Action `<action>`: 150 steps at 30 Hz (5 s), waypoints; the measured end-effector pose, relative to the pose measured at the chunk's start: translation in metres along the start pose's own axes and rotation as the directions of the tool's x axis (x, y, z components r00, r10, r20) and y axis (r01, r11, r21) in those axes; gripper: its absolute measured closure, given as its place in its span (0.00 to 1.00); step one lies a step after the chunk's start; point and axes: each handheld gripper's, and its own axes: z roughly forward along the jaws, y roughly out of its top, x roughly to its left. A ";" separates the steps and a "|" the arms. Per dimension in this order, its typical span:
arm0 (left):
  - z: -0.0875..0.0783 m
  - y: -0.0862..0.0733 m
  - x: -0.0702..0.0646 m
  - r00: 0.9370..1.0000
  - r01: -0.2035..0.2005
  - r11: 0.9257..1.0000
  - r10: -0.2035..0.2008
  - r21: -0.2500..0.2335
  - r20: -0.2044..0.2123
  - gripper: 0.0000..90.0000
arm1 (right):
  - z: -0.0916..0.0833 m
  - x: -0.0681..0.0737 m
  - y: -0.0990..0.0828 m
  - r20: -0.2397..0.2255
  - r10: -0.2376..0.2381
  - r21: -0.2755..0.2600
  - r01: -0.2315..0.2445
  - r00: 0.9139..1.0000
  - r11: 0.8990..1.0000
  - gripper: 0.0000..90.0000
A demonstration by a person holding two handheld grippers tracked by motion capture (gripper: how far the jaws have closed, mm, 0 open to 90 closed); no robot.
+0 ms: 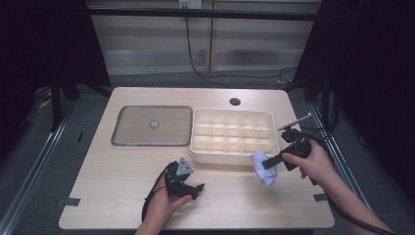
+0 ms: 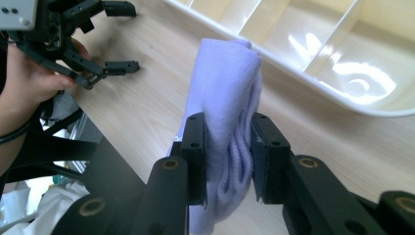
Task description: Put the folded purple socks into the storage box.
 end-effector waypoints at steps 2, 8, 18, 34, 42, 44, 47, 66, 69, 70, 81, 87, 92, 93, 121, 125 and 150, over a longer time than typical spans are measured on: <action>0.000 0.000 0.000 1.000 -0.001 1.000 0.001 0.000 -0.001 0.18 | -0.005 -0.001 0.002 -0.001 0.004 -0.001 -0.004 1.000 1.000 0.79; 0.000 0.000 0.000 1.000 -0.001 1.000 0.001 0.001 0.000 0.18 | -0.016 -0.002 0.010 -0.001 0.014 -0.007 -0.014 1.000 1.000 0.79; 0.000 0.000 0.000 1.000 -0.001 1.000 0.001 0.000 0.000 0.18 | -0.026 -0.005 0.020 0.008 0.031 -0.037 -0.031 0.999 0.999 0.79; 0.000 0.000 0.000 1.000 -0.001 1.000 0.001 0.001 0.000 0.18 | -0.034 -0.020 0.033 0.065 0.053 -0.058 -0.049 0.996 0.997 0.79; 0.000 0.000 0.000 1.000 -0.002 1.000 0.002 0.001 0.000 0.18 | -0.035 -0.026 0.041 0.104 0.060 -0.072 -0.052 0.993 0.996 0.79; 0.000 0.000 0.000 1.000 0.000 1.000 0.000 0.000 0.000 0.18 | -0.035 -0.028 0.043 0.111 0.068 -0.076 -0.060 0.992 0.995 0.79; 0.000 0.000 0.000 1.000 0.001 1.000 -0.001 -0.001 0.000 0.18 | -0.034 -0.031 0.046 0.131 0.072 -0.080 -0.062 0.989 0.995 0.79; 0.000 0.000 0.000 1.000 -0.001 1.000 0.001 0.001 -0.002 0.18 | -0.015 -0.051 0.057 0.179 0.099 -0.055 -0.090 0.979 0.994 0.79; 0.000 0.000 0.000 1.000 -0.002 1.000 0.002 0.002 -0.002 0.18 | -0.011 -0.051 0.057 0.183 0.093 -0.048 -0.085 0.979 0.995 0.79; 0.000 0.000 0.000 1.000 -0.002 1.000 0.002 0.002 -0.002 0.18 | -0.011 -0.051 0.057 0.185 0.091 -0.046 -0.084 0.979 0.995 0.79; 0.000 0.000 0.000 1.000 0.001 1.000 -0.001 0.001 -0.003 0.18 | -0.003 -0.050 0.060 0.216 0.076 -0.024 -0.072 0.974 0.997 0.79; 0.000 0.000 0.000 1.000 -0.001 1.000 0.001 0.002 -0.003 0.18 | 0.002 -0.049 0.061 0.224 0.065 -0.013 -0.064 0.972 0.998 0.79; 0.000 0.000 0.000 1.000 -0.001 1.000 0.001 0.002 -0.003 0.18 | 0.005 -0.051 0.060 0.239 0.067 -0.004 -0.068 0.969 0.998 0.79; 0.000 0.000 0.000 1.000 0.000 1.000 0.000 0.002 -0.004 0.18 | 0.006 -0.052 0.060 0.240 0.065 -0.002 -0.066 0.969 0.998 0.79; 0.000 0.000 0.000 1.000 0.002 1.000 -0.002 0.004 -0.005 0.18 | 0.016 -0.046 0.061 0.309 0.011 0.044 -0.025 0.951 0.999 0.79; 0.000 0.000 -0.001 1.000 0.005 1.000 -0.005 0.000 -0.004 0.18 | 0.017 -0.045 0.061 0.316 0.009 0.043 -0.024 0.949 0.999 0.79; 0.000 0.000 -0.001 1.000 0.007 1.000 -0.007 -0.001 -0.005 0.18 | 0.030 -0.042 0.060 0.353 -0.017 0.081 -0.012 0.935 0.997 0.79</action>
